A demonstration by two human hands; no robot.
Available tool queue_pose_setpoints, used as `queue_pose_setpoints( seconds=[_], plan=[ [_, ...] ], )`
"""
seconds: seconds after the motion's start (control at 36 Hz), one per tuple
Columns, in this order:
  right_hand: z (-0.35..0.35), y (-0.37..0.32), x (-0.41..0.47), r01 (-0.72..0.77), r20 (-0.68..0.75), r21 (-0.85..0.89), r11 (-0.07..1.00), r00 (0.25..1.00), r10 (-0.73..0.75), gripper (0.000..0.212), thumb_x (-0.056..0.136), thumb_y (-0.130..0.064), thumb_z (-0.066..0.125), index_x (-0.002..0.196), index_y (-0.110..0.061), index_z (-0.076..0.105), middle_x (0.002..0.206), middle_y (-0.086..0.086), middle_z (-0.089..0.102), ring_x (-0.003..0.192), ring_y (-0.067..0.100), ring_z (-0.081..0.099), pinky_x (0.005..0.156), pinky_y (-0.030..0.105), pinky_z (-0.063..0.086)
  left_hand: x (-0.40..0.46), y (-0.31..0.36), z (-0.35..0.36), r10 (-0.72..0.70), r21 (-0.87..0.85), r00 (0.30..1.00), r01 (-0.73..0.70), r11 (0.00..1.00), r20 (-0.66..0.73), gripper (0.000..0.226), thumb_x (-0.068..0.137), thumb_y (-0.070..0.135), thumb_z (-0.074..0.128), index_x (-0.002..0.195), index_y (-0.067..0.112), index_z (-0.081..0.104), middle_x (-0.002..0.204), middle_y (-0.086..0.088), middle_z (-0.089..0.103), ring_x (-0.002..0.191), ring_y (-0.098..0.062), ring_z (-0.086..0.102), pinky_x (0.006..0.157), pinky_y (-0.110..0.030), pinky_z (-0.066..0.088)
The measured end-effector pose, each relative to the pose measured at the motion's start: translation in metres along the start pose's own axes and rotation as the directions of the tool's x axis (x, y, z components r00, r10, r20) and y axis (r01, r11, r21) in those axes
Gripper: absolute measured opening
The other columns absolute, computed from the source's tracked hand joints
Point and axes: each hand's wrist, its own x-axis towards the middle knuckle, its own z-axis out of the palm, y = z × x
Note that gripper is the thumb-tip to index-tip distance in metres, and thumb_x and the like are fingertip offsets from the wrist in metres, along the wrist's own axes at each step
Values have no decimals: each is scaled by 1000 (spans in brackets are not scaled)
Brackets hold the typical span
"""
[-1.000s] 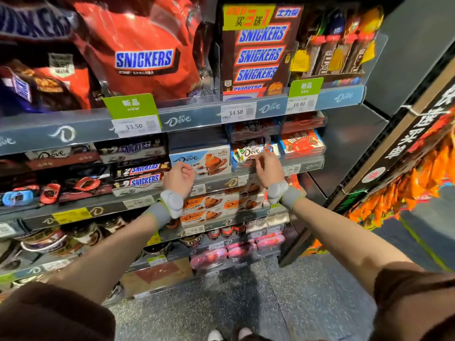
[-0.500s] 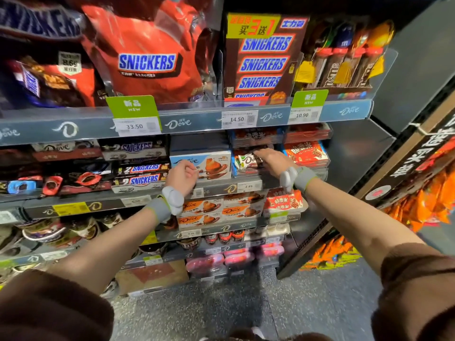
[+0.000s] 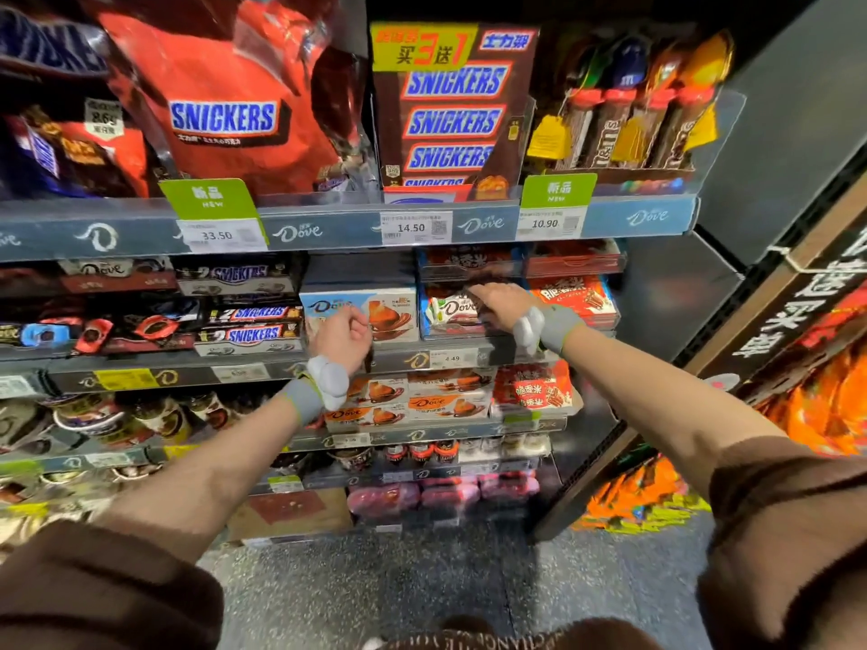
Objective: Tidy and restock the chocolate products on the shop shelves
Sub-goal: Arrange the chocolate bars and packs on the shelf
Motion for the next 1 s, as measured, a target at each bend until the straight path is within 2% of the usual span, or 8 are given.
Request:
queue_pose_setpoints(
  seconds=[0.08, 0.17, 0.25, 0.33, 0.53, 0.69, 0.83, 1.0],
  plan=[
    [4, 5, 5, 25, 1, -46, 999, 1000, -25, 97, 67, -8, 81, 146, -14, 26, 128, 10, 54, 111, 32, 57, 86, 36, 45, -1, 2, 2, -12, 11, 1000, 12, 1000, -6, 18, 84, 6, 46, 87, 14, 62, 78, 1, 63, 74, -21, 60, 70, -29, 51],
    [3, 4, 1, 46, -28, -81, 996, 998, -48, 92, 67, -3, 77, 145, -11, 29, 127, 11, 54, 111, 33, 57, 88, 37, 47, -1, 5, 3, -12, 25, 1000, 13, 1000, -9, 17, 85, 6, 45, 87, 14, 60, 79, -2, 63, 74, -22, 60, 67, -28, 48],
    [2, 3, -1, 43, -65, -75, 996, 997, -48, 58, 80, -2, 61, 135, -5, 43, 124, 16, 56, 108, 35, 57, 91, 43, 47, -2, 8, 5, 0, 25, 1000, 1, 1000, -23, 17, 87, 4, 45, 91, 11, 60, 80, -3, 62, 72, -20, 56, 65, -25, 41],
    [2, 2, 0, 27, -106, -89, 996, 994, -36, 31, 86, -7, 58, 117, -3, 55, 115, 16, 61, 102, 35, 59, 86, 45, 48, -4, 12, 4, 13, 29, 999, -12, 999, -36, 19, 87, 3, 44, 95, 8, 61, 79, -3, 61, 72, -21, 55, 66, -24, 38],
    [-1, -2, -7, 19, -163, -73, 997, 986, -30, 29, 89, -10, 59, 117, -2, 57, 116, 16, 60, 105, 35, 58, 88, 44, 46, -7, 8, 3, 29, 13, 999, -28, 1000, -34, 20, 86, 1, 44, 94, 5, 61, 87, -6, 65, 78, -24, 60, 70, -30, 48],
    [4, 1, -17, 46, -209, -47, 998, 976, -55, 32, 93, -20, 58, 119, 0, 56, 118, 16, 51, 113, 33, 47, 87, 38, 41, -12, 9, 2, -5, 49, 999, 7, 999, -43, 20, 87, 1, 43, 97, 6, 60, 88, -4, 63, 78, -21, 57, 71, -26, 42],
    [10, 0, -23, 50, -251, -29, 998, 966, -56, 15, 92, -11, 54, 101, 0, 60, 110, 17, 50, 103, 34, 48, 81, 37, 38, -16, 9, 1, -19, 51, 999, 21, 998, -49, 20, 86, 1, 43, 96, 7, 59, 91, -6, 65, 80, -23, 60, 74, -32, 49],
    [6, -8, -33, 87, -417, -45, 995, 903, -98, 23, 96, -22, 50, 109, -5, 58, 100, 15, 56, 84, 34, 56, 69, 39, 40, -20, 12, -4, -43, 32, 998, 45, 998, -52, 22, 88, 1, 43, 102, 4, 60, 94, -1, 62, 81, -16, 54, 74, -24, 41]
  ],
)
